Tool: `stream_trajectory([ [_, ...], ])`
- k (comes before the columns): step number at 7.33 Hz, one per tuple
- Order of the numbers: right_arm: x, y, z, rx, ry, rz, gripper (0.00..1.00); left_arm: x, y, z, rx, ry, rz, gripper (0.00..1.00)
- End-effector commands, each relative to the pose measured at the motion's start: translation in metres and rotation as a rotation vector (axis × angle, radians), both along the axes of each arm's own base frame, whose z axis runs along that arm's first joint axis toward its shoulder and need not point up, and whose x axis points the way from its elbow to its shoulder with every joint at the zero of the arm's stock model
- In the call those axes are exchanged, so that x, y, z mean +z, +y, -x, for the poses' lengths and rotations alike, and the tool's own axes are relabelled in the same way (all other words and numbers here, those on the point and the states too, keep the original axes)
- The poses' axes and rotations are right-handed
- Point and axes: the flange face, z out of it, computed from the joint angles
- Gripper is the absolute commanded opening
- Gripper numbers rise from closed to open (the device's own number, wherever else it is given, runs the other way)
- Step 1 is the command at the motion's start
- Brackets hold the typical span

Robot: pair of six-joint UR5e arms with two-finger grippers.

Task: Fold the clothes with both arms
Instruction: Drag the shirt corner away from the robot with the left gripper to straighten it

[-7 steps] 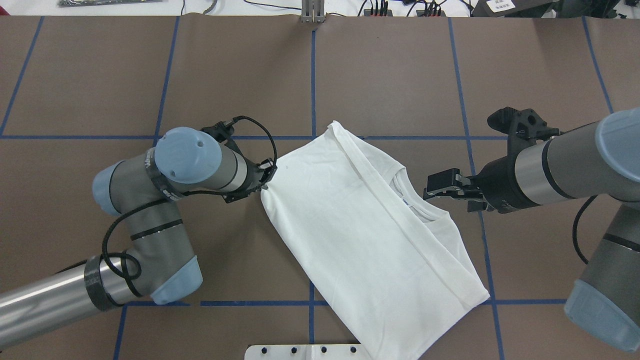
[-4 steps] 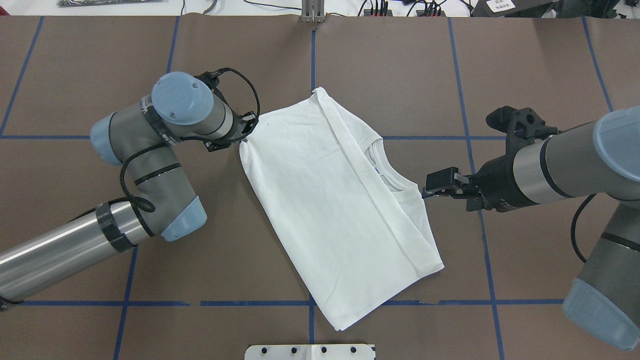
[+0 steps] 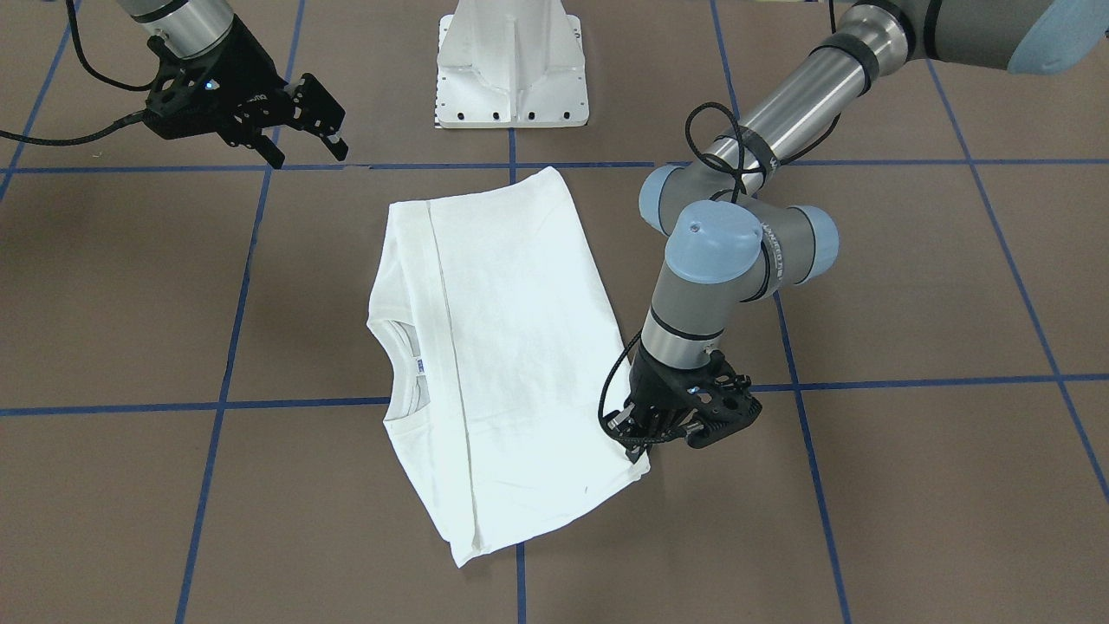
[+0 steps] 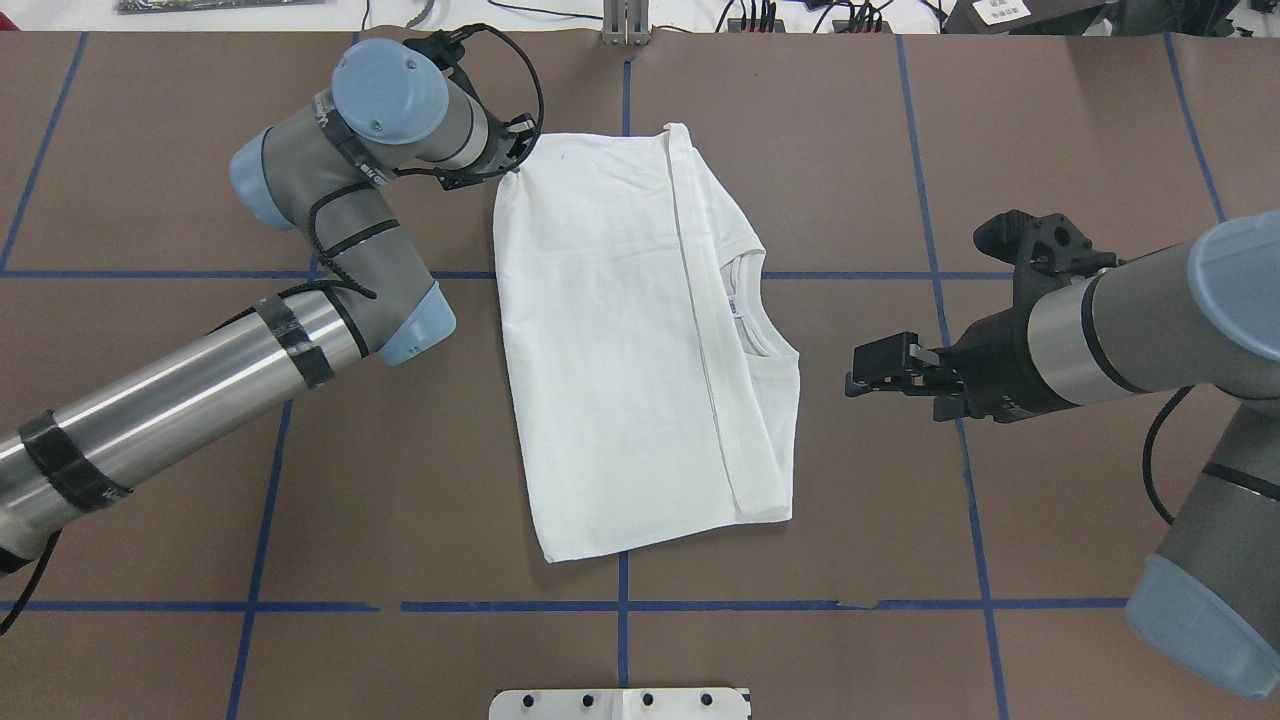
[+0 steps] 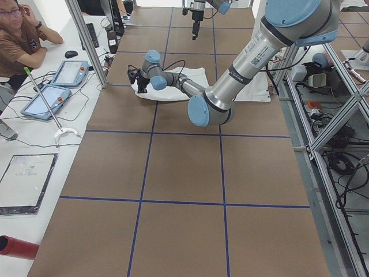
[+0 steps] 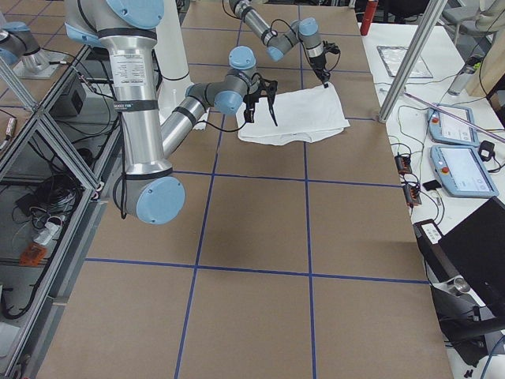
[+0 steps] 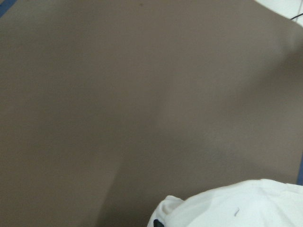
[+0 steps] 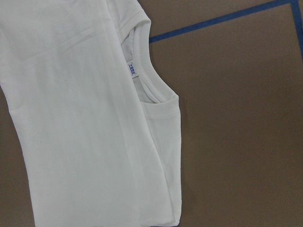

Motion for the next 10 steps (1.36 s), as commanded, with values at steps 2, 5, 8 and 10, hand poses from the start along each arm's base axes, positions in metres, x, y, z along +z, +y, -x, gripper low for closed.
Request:
stream_trajectory([
  [2, 0.002, 0.0, 0.001, -0.001, 0.003, 0.002, 1.0, 0.01, -0.025, -0.013, -0.045, 0.029, -0.127, 0.0],
  [5, 0.001, 0.0, 0.001, 0.004, 0.003, -0.003, 1.0, -0.003, -0.024, -0.006, -0.045, 0.034, -0.245, 1.0],
  [8, 0.003, -0.005, 0.01, 0.018, 0.02, -0.008, 1.0, -0.023, -0.046, 0.038, -0.097, 0.082, -0.294, 1.0],
  [10, -0.004, -0.025, 0.036, 0.01, 0.023, -0.026, 1.0, -0.015, -0.05, 0.048, -0.046, 0.068, -0.256, 1.0],
])
